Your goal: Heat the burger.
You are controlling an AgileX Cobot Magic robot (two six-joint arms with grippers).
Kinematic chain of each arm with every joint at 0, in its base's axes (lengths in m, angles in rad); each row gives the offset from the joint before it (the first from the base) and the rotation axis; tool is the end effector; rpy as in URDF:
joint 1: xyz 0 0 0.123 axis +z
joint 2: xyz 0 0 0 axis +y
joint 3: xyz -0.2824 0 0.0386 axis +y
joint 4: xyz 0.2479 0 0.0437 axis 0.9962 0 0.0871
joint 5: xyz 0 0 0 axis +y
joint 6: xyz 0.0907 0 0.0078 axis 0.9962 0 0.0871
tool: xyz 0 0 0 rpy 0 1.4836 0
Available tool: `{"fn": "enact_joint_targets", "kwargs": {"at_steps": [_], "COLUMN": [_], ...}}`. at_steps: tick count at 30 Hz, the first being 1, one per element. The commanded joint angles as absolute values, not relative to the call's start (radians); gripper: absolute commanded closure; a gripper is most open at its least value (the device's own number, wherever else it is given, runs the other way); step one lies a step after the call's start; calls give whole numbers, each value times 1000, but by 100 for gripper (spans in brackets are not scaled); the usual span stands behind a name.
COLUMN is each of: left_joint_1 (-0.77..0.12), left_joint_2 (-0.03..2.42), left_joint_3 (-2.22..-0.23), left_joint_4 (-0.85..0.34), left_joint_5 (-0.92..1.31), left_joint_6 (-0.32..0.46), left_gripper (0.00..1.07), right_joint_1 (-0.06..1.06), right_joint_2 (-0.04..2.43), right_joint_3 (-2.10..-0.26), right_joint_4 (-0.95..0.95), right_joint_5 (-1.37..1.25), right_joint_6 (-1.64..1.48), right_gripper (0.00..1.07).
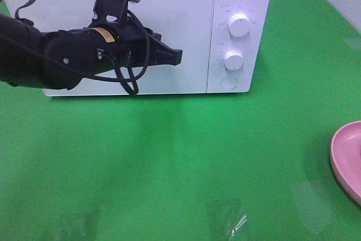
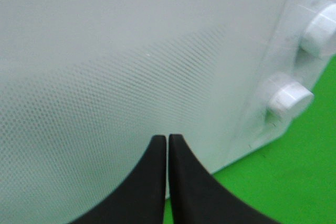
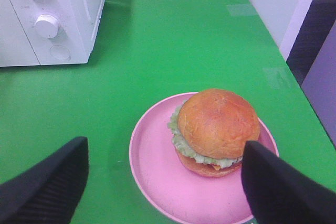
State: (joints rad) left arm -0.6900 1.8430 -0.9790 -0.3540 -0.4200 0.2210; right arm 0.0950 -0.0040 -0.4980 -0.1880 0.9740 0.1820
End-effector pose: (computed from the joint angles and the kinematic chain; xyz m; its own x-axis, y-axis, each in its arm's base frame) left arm 0.3097 -0.2390 0.1909 -0.3397 0.1466 -0.9290 0.4962 0.8671 -0.0447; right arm -0.0013 -0.0143 0.2849 -0.3613 0.0404 -0.9316 0.0769 0.9970 0.0135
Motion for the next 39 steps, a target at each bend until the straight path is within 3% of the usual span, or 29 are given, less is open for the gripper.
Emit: {"fn": "enact_joint_targets", "kwargs": {"at_steps": [1, 2, 3, 4, 5, 6, 13, 14, 19, 28, 30, 31, 32, 33, 34, 35, 36, 37, 38, 39], "left_joint_1": [-699, -699, -699, -699, -699, -699, -699, -699, -699, -625, -505, -505, -440, -440, -365, -365, -276, -276, -183, -183], "left_joint_2": [1784, 1744, 1744, 1704, 1704, 1668, 1593, 1542, 1454, 1361, 1313, 1313, 1282, 1282, 1248, 1248, 1215, 1215, 1179, 1179], "left_joint_3": [-937, -910, -910, -885, -885, -864, -863, -863, -863, -865, -865, -865, -865, -865, -865, -865, -865, -865, -865, -865], "left_joint_4": [-363, -363, -363, -363, -363, -363, -363, -356, -288, -232, -230, -230, -228, -228, -228, -228, -225, -225, -224, -224], "left_joint_5": [-349, -273, -273, -208, -208, -127, 128, 291, 564, 783, 898, 898, 943, 943, 979, 979, 1007, 1007, 1042, 1042], "left_joint_6": [217, 218, 218, 218, 218, 219, 224, 224, 224, 144, 157, 157, 177, 177, 200, 200, 223, 223, 248, 248], "left_gripper": [93, 71, 71, 40, 40, 9, 7, 7, 7, 7, 7, 7, 7, 7, 7, 7, 7, 7, 7, 7], "right_joint_1": [92, 92, 92, 92, 92, 92, 92, 92, 92, 92, 92, 92, 92, 92, 92, 92, 92, 92, 92, 92], "right_joint_2": [-31, -31, -31, -31, -31, -31, -31, -31, -31, -31, -31, -31, -31, -31, -31, -31, -31, -31, -31, -31], "right_joint_3": [-494, -494, -494, -494, -494, -494, -494, -494, -494, -494, -494, -494, -494, -494, -494, -494, -494, -494, -494, -494], "right_joint_4": [-196, -196, -196, -196, -196, -196, -196, -196, -196, -196, -196, -196, -196, -196, -196, -196, -196, -196, -196, -196], "right_joint_5": [968, 968, 968, 968, 968, 968, 968, 968, 968, 968, 968, 968, 968, 968, 968, 968, 968, 968, 968, 968], "right_joint_6": [175, 175, 175, 175, 175, 175, 175, 175, 175, 175, 175, 175, 175, 175, 175, 175, 175, 175, 175, 175], "right_gripper": [31, 31, 31, 31, 31, 31, 31, 31, 31, 31, 31, 31, 31, 31, 31, 31, 31, 31, 31, 31]}}
